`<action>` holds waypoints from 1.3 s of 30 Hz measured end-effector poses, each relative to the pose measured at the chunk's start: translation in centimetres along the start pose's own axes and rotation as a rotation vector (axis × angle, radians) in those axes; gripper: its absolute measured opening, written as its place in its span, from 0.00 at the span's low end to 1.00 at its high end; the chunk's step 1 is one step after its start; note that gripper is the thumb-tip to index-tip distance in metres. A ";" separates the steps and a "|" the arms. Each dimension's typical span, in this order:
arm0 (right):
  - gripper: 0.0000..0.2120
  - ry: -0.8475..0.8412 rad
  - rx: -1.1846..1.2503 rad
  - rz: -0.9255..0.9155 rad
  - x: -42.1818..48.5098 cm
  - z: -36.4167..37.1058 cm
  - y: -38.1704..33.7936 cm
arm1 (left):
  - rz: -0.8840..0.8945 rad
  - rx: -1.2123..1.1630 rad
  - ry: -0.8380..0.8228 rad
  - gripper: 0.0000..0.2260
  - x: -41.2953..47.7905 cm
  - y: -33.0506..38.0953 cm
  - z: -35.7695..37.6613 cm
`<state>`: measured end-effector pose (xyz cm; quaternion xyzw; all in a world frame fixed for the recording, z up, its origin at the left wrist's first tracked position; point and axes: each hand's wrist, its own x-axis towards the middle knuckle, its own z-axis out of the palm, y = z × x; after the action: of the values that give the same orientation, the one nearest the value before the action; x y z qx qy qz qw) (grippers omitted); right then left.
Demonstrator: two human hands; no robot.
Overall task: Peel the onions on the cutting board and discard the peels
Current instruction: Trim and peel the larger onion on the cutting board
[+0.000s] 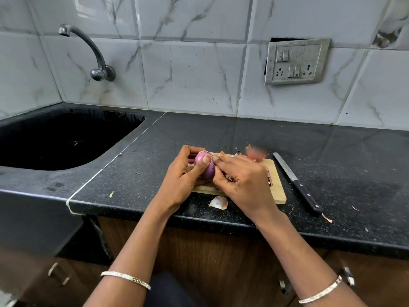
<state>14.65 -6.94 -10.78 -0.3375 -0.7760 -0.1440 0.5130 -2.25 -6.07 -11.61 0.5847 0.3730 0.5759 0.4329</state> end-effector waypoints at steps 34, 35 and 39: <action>0.01 -0.042 -0.008 0.156 0.3 -0.1 -0.2 | 0.121 0.223 0.001 0.18 0.2 -0.8 -0.3; 0.02 -0.034 -0.038 0.164 0.3 0.1 -0.2 | 0.123 0.220 -0.001 0.19 0.2 -0.7 -0.2; 0.03 -0.027 -0.041 0.237 0.3 0.4 -0.2 | 0.126 0.198 -0.010 0.19 0.1 -0.4 -0.1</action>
<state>14.19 -6.74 -10.69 -0.4391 -0.7344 -0.0937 0.5089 -2.29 -5.85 -11.95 0.6498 0.3884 0.5593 0.3378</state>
